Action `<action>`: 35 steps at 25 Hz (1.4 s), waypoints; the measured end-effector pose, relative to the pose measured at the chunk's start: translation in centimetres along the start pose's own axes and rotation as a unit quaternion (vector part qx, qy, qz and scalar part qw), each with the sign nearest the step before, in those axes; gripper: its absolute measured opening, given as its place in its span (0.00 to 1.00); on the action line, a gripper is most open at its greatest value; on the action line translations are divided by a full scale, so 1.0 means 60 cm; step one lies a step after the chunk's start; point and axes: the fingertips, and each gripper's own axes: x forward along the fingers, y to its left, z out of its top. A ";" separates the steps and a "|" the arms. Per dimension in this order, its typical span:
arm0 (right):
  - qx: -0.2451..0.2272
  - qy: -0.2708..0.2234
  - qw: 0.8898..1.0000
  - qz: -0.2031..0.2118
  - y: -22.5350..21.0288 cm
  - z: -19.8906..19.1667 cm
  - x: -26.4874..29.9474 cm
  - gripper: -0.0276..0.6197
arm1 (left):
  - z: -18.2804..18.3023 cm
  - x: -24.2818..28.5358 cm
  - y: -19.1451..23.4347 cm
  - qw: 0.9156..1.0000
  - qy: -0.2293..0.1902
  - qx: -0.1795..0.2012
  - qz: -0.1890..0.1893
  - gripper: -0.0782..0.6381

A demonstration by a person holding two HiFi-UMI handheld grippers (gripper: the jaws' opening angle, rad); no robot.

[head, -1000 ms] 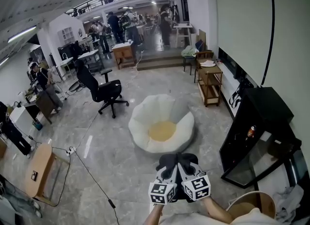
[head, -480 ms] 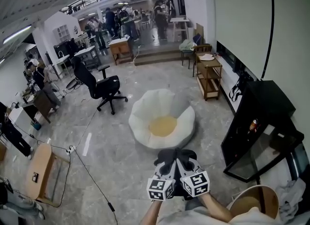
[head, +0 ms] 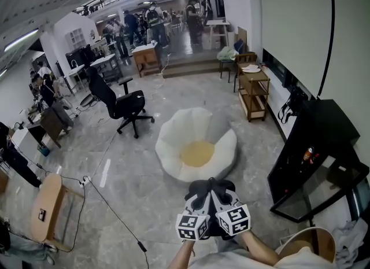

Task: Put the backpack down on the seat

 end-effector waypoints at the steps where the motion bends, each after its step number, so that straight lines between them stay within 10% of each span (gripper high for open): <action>1: 0.000 0.001 1.000 0.000 -0.005 0.000 0.009 0.09 | 0.001 0.008 0.006 1.000 0.000 -0.001 -0.001 0.16; 35: 0.016 0.003 1.000 0.019 -0.290 0.077 0.408 0.09 | 0.113 0.417 0.262 1.000 0.015 -0.008 0.010 0.16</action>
